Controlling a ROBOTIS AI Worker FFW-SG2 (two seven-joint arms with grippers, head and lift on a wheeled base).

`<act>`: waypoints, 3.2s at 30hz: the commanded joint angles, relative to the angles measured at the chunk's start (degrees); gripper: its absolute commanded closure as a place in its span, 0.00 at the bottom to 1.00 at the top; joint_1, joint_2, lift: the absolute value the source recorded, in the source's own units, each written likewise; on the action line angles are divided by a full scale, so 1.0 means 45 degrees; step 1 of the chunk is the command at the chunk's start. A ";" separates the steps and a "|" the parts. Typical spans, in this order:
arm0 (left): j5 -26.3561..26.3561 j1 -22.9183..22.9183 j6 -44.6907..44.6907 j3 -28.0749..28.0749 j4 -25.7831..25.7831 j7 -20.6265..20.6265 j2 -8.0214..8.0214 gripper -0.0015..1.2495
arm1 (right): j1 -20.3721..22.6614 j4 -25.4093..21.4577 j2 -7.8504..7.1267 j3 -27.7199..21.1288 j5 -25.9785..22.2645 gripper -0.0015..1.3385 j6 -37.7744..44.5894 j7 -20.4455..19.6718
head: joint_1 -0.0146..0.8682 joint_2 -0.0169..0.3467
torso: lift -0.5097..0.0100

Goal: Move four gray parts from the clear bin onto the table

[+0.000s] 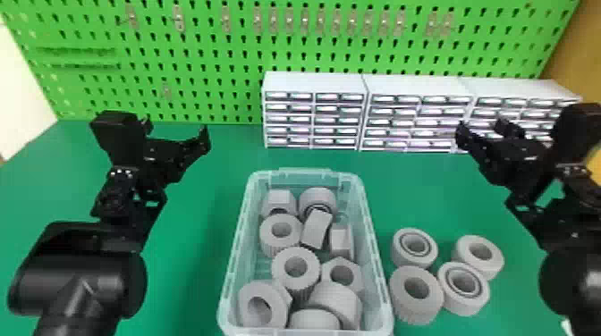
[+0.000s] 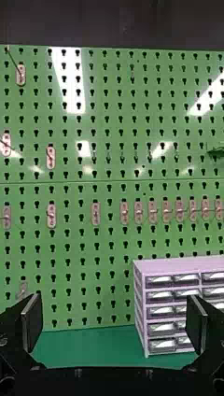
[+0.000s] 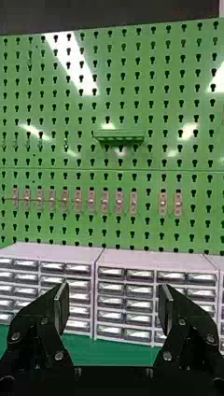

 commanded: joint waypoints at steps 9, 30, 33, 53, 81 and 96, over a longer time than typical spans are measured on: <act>0.0002 -0.0161 -0.0078 0.0377 -0.0221 0.0000 0.0000 0.10 | -0.0219 -0.0020 -0.0107 0.0079 -0.0059 0.38 0.0000 0.0001 | 0.78 0.14 | 0.89; 0.0022 -0.0259 -0.0137 0.0416 -0.0456 -0.0098 0.0020 0.10 | -0.0355 -0.0117 -0.0224 -0.0038 -0.0235 0.38 0.0000 0.0001 | 0.78 0.14 | 0.89; 0.0022 -0.0298 -0.0156 0.0416 -0.0534 -0.0098 0.0020 0.10 | -0.0453 -0.0137 -0.0224 -0.0058 -0.0215 0.38 0.0000 0.0001 | 0.78 0.14 | 0.89; -0.0389 -0.0142 -0.0273 0.0123 -0.0846 -0.0059 -0.0039 0.10 | -0.0160 -0.0117 0.0069 0.0118 -0.0469 0.38 0.0039 0.0001 | 0.78 0.14 | 0.89; -0.0350 -0.0240 -0.0254 0.0084 -0.0827 0.0098 -0.0078 0.10 | -0.0473 0.0273 -0.0067 0.0040 -0.0840 0.38 0.0254 0.0001 | 0.78 0.14 | 0.89; -0.0096 -0.0357 -0.0215 0.0045 -0.0827 0.0117 -0.0078 0.10 | -0.0473 0.0332 -0.0067 0.0099 -0.0919 0.38 0.0254 0.0001 | 0.78 0.14 | 0.89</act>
